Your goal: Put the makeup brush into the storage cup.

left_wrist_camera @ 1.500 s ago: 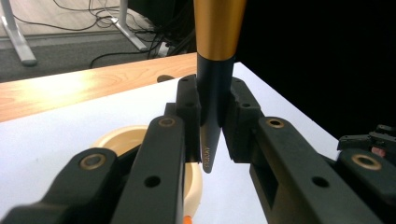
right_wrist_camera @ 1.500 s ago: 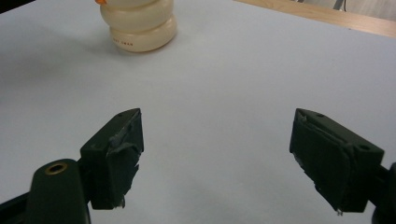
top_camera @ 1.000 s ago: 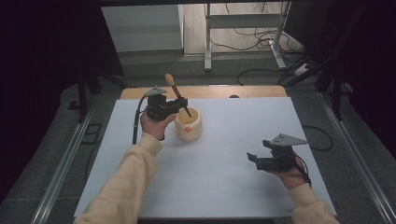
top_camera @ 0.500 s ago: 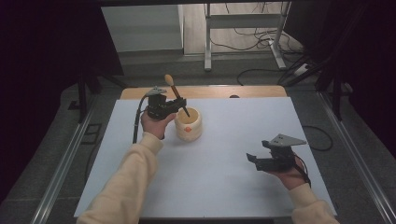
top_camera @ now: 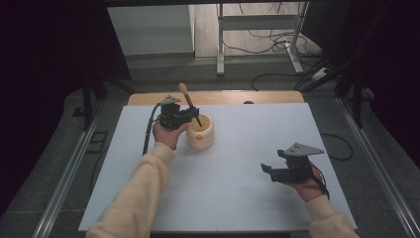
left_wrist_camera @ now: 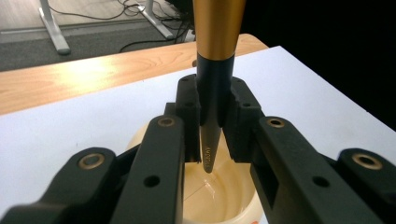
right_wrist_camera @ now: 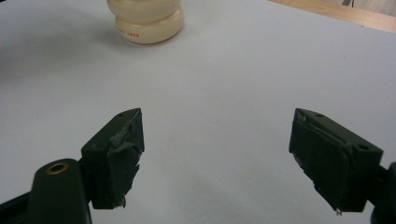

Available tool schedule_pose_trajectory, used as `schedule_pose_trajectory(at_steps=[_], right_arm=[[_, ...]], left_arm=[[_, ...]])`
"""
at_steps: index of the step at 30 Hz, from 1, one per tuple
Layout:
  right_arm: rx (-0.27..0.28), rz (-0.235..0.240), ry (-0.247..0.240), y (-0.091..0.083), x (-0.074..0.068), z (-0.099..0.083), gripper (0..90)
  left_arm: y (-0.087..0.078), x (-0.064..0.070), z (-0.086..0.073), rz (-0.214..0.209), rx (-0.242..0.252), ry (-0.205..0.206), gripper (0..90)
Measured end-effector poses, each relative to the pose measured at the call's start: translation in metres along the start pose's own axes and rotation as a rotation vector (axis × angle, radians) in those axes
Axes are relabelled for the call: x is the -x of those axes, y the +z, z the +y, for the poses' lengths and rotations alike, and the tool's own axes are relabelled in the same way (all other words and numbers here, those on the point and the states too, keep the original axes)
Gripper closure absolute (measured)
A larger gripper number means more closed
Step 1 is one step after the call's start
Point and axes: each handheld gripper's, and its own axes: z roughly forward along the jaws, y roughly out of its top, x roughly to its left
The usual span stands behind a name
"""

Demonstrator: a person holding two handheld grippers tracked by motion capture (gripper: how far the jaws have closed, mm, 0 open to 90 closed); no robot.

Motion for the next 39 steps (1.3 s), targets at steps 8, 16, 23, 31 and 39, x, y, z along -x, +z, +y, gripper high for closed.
schedule_pose_trajectory(at_steps=[8,16,23,31,39], right_arm=[[-0.003,0.000,0.002,0.001,0.000,-0.001,18.5],[-0.005,0.004,-0.003,0.001,0.000,-0.001,18.4],[-0.003,0.006,-0.001,0.001,0.001,0.000,18.4],[-0.006,0.011,0.004,0.000,0.002,0.000,18.1],[-0.002,0.010,0.011,0.000,0.002,0.001,18.1]], left_arm=[[0.005,0.000,-0.006,-0.008,-0.006,-0.004,78.5],[0.008,-0.001,-0.011,-0.010,-0.013,-0.008,78.3],[0.012,0.002,-0.013,-0.018,-0.012,0.000,77.9],[0.004,0.005,-0.009,0.028,0.019,-0.020,23.6],[-0.014,0.010,-0.007,0.020,-0.021,0.021,12.6]])
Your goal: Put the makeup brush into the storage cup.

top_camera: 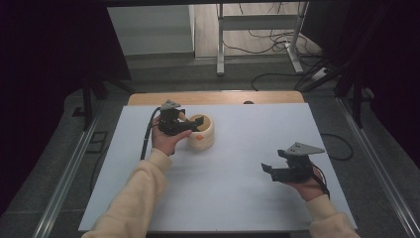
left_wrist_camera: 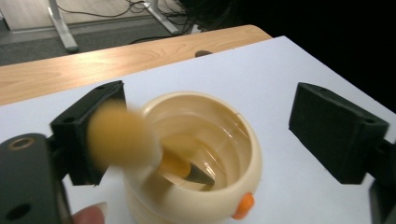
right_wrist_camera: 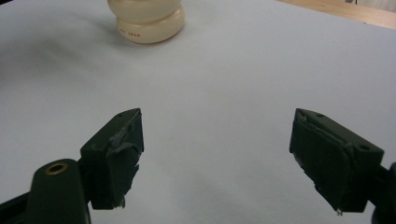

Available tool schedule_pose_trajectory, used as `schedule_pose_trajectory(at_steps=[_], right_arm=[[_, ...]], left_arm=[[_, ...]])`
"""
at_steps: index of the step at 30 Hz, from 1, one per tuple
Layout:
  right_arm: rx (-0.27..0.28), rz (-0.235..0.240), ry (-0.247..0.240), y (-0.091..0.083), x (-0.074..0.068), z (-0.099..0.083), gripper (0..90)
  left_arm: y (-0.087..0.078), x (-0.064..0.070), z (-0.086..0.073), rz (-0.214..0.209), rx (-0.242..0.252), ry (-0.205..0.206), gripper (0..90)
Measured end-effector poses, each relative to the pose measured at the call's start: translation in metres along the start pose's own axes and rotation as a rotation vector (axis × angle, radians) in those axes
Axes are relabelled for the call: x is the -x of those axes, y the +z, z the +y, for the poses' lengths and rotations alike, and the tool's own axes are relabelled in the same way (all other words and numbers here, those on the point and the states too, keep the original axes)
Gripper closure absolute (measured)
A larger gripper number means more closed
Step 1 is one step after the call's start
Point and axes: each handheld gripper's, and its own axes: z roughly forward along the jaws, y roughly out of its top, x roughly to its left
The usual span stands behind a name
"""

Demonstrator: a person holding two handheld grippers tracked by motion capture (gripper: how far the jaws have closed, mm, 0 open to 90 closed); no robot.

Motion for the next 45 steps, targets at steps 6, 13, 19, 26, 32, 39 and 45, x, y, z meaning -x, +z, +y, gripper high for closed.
schedule_pose_trajectory(at_steps=[6,13,19,26,32,39,45], right_arm=[[0.003,0.000,0.000,0.000,0.000,0.000,17.9],[0.004,-0.001,0.015,0.000,0.004,-0.001,17.8],[0.002,0.001,0.011,-0.002,0.002,-0.004,17.8],[-0.008,-0.012,0.006,-0.005,-0.001,-0.006,17.8],[-0.007,-0.021,0.002,-0.006,-0.003,-0.005,17.7],[-0.012,-0.025,0.011,-0.006,0.001,-0.007,17.7],[-0.006,-0.022,0.009,-0.008,0.001,-0.007,17.6]], left_arm=[[-0.008,0.001,0.000,-0.009,-0.015,0.008,10.9],[-0.012,-0.004,0.001,0.000,0.002,0.007,11.0],[-0.018,-0.010,-0.001,0.020,0.001,0.010,10.7],[-0.032,-0.011,-0.004,0.024,0.012,0.024,9.4],[-0.046,-0.010,-0.014,0.023,0.000,0.042,9.4],[-0.060,-0.010,-0.030,0.012,-0.021,0.053,9.2],[-0.075,-0.008,-0.046,0.005,-0.056,0.063,9.1]])
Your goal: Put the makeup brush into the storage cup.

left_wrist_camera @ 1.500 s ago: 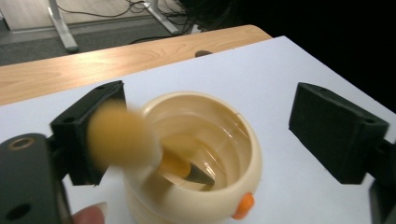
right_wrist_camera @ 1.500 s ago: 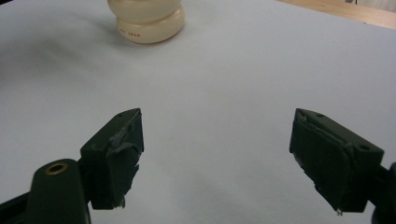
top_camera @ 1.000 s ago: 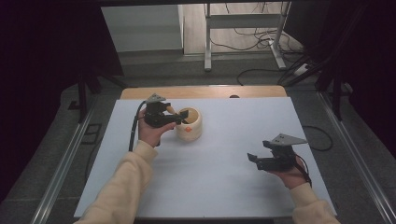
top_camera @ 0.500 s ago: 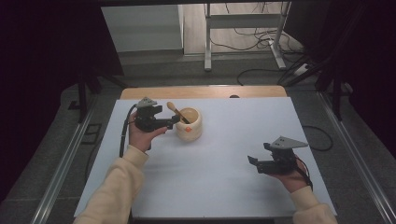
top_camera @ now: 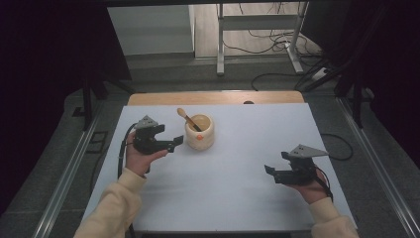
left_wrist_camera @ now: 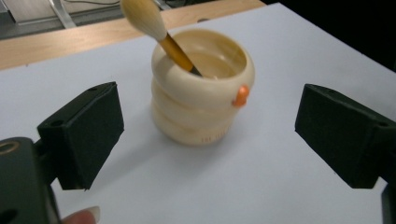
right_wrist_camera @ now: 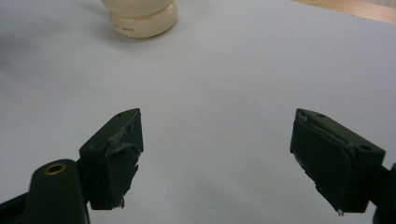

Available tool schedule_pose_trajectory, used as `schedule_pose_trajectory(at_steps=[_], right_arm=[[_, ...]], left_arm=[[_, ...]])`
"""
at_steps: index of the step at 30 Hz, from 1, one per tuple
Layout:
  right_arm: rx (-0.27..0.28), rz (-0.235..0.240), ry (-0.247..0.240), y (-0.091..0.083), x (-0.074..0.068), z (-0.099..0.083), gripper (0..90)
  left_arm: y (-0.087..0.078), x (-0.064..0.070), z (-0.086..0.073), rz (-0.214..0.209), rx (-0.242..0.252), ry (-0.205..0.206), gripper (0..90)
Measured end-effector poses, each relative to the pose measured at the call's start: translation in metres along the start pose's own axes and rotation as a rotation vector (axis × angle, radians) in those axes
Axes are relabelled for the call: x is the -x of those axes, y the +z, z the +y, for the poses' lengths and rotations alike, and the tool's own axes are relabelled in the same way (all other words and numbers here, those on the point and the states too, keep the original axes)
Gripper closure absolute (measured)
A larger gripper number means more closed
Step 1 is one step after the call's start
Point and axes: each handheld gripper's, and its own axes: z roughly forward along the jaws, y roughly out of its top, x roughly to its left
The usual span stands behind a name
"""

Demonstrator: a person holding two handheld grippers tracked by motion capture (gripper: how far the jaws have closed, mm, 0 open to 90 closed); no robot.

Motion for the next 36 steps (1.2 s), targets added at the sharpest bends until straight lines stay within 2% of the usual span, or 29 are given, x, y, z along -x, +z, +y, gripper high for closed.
schedule_pose_trajectory(at_steps=[2,4,8,12,22,25,32,36], right_arm=[[0.001,0.001,-0.001,0.000,0.000,0.000,17.6],[0.001,0.001,-0.002,0.000,0.000,0.000,17.6],[-0.006,0.005,-0.005,0.002,-0.001,0.001,16.9],[-0.015,0.006,-0.005,0.003,0.000,0.000,15.7],[-0.026,-0.003,0.011,0.003,0.000,0.000,12.2],[-0.027,-0.011,0.012,0.001,0.000,-0.002,12.0],[-0.046,-0.017,-0.002,-0.003,-0.001,-0.012,11.7],[-0.048,-0.025,-0.010,-0.003,-0.001,-0.012,11.7]], left_arm=[[-0.009,0.000,-0.012,-0.002,-0.017,0.004,9.1],[-0.011,0.000,-0.016,-0.002,-0.023,0.002,9.1],[-0.022,0.002,-0.036,0.015,-0.035,-0.002,10.2],[-0.029,0.005,-0.048,0.029,-0.065,0.017,10.3],[-0.044,0.005,-0.069,0.041,-0.106,0.021,10.3],[-0.048,0.003,-0.081,0.043,-0.143,0.023,10.5],[-0.045,0.003,-0.082,0.036,-0.168,0.047,10.6],[-0.042,0.003,-0.083,0.035,-0.185,0.040,10.7]])
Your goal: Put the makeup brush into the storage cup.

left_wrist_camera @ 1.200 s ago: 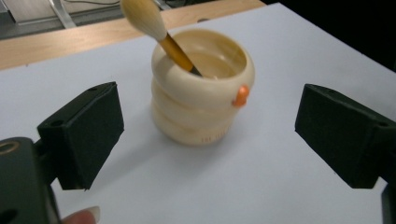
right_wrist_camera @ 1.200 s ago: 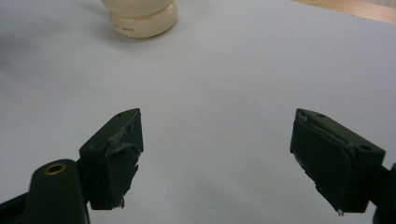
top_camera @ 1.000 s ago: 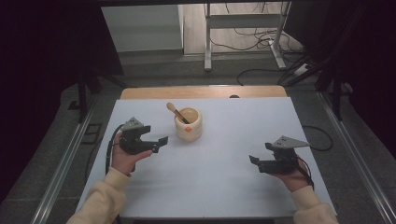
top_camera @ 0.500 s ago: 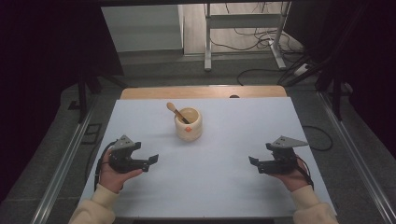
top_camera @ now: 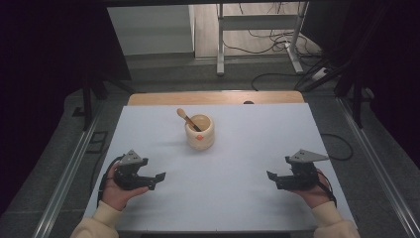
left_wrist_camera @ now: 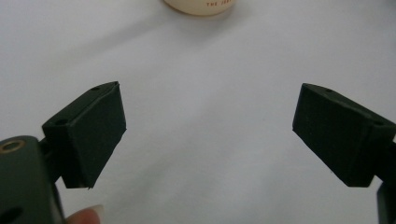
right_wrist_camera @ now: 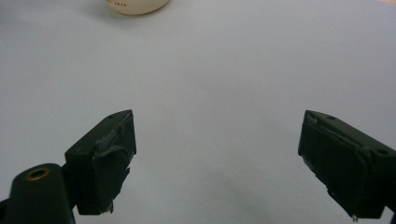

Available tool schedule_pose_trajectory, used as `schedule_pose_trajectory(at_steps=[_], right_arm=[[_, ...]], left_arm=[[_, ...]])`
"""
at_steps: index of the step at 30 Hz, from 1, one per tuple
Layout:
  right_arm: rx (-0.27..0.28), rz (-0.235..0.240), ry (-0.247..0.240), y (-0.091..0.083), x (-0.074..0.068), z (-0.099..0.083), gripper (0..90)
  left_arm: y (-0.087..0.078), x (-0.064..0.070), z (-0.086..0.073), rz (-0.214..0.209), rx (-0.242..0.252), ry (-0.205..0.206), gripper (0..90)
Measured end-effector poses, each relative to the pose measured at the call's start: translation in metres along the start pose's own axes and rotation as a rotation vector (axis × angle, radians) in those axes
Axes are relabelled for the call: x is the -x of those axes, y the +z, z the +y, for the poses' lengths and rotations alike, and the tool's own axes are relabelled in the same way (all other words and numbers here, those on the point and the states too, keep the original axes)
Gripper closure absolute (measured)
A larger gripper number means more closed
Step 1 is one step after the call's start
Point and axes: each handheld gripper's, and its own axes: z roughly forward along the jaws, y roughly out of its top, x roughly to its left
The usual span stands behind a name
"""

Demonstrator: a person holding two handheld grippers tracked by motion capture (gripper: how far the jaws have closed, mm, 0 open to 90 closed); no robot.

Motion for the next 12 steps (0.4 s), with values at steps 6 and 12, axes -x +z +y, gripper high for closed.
schedule_pose_trajectory(at_steps=[6,12], right_arm=[[-0.001,-0.001,-0.016,0.0006,-0.0013,0.0002,11.7],[0.006,-0.002,-0.014,0.0004,-0.0012,0.0009,11.6]], left_arm=[[0.0007,0.0000,0.0001,0.001,-0.003,-0.002,10.7],[0.0003,-0.0004,0.0002,0.002,-0.004,-0.003,10.7]])
